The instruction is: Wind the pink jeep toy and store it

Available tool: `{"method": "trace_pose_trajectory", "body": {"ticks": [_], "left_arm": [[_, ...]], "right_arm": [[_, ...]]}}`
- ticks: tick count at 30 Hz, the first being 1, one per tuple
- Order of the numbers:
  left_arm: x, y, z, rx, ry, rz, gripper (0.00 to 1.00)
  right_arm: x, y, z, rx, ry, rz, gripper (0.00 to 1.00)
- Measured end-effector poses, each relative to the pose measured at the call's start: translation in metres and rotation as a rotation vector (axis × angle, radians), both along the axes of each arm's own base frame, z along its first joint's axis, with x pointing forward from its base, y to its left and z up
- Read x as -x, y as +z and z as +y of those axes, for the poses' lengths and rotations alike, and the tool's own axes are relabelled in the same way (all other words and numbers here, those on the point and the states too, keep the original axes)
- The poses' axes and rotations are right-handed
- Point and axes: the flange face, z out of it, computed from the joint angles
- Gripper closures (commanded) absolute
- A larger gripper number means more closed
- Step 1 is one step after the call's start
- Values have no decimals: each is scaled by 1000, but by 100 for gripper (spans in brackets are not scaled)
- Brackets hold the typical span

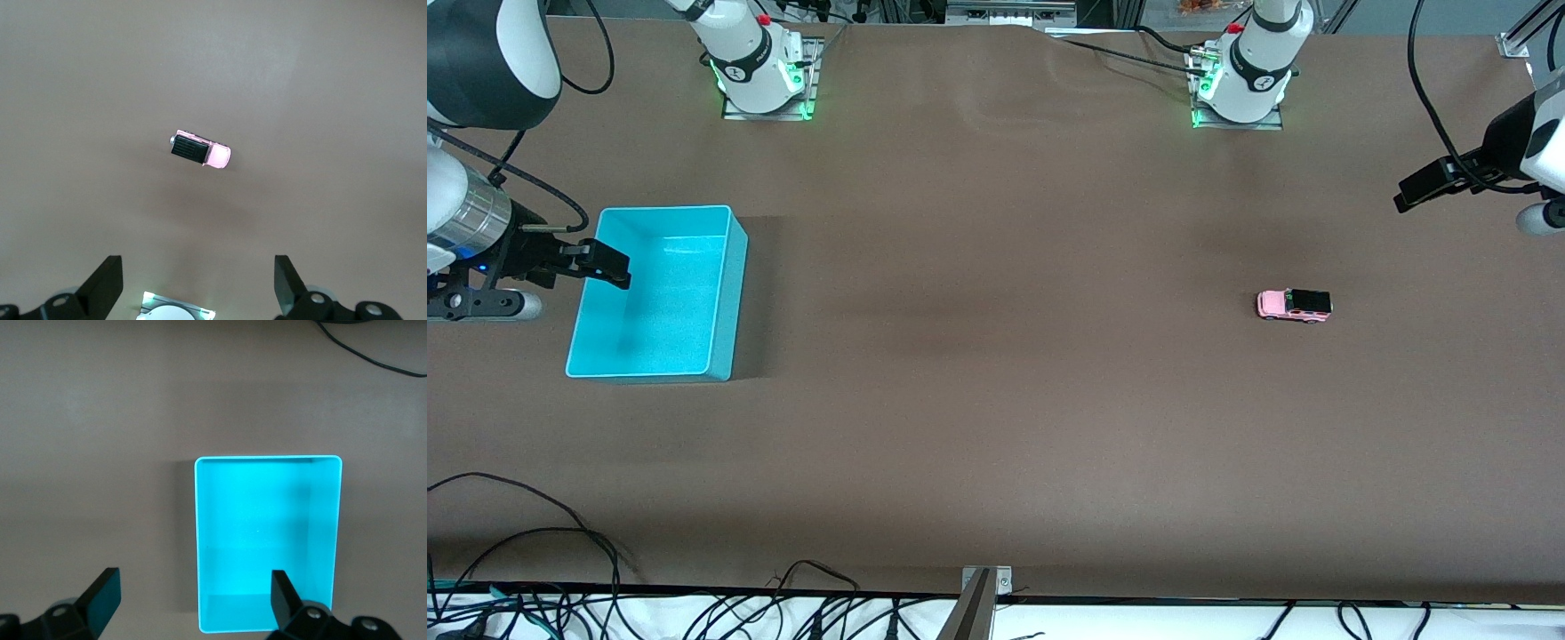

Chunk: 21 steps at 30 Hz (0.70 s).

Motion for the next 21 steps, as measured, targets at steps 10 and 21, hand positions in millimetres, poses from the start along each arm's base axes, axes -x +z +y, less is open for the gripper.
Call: {"method": "trace_pose_trajectory", "body": {"ticks": [10, 21], "left_arm": [[-8, -43, 5, -42, -5, -7, 0], [-8, -85, 10, -58, -8, -19, 0]], "right_arm": [[0, 0, 0, 0, -1, 0, 0], [0, 0, -1, 0, -1, 0, 0]]}}
